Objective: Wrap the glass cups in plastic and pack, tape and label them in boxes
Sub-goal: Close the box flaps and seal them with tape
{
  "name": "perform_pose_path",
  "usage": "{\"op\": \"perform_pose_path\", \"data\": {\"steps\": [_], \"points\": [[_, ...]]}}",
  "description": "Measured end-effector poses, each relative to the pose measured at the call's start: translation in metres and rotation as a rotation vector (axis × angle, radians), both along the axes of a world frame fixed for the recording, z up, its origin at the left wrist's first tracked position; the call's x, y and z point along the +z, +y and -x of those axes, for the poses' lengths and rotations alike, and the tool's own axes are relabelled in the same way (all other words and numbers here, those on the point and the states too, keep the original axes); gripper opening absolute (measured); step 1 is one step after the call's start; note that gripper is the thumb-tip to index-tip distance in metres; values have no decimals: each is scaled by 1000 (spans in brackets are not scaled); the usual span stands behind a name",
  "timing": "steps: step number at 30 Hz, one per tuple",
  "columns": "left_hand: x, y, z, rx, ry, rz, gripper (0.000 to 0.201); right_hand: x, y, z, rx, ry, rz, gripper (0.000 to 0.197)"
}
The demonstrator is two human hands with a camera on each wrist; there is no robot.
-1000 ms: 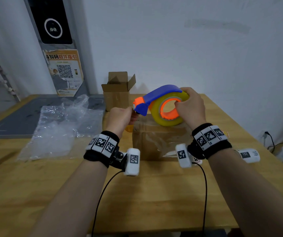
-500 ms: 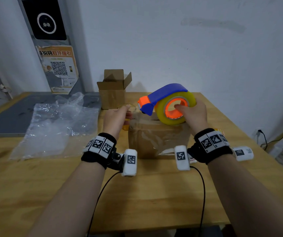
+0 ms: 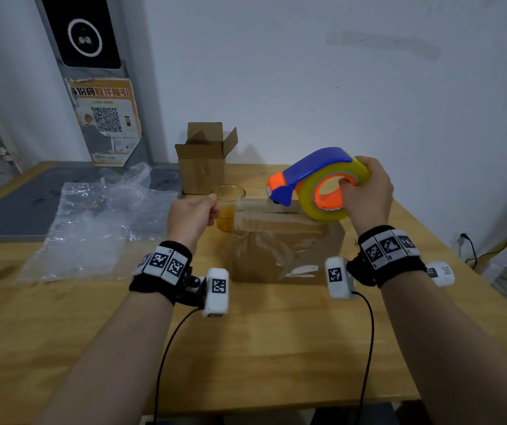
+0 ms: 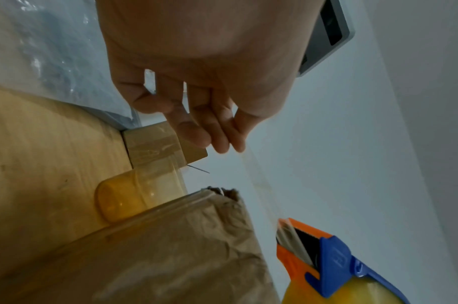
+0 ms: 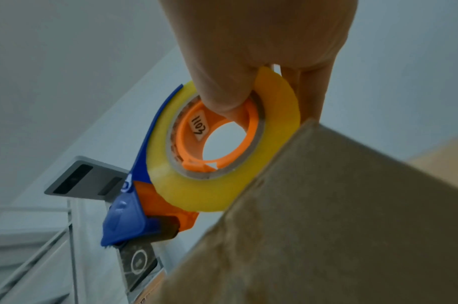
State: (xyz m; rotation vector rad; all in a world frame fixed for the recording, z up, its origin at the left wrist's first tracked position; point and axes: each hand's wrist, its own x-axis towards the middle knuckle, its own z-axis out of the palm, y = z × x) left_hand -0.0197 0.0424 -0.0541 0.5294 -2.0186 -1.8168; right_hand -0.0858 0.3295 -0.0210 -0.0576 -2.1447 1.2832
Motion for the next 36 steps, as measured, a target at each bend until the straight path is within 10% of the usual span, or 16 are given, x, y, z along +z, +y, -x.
{"op": "perform_pose_path", "data": {"steps": [36], "points": [[-54, 4, 16, -19, -29, -106, 27, -11, -6, -10, 45, -12, 54, 24]]}}
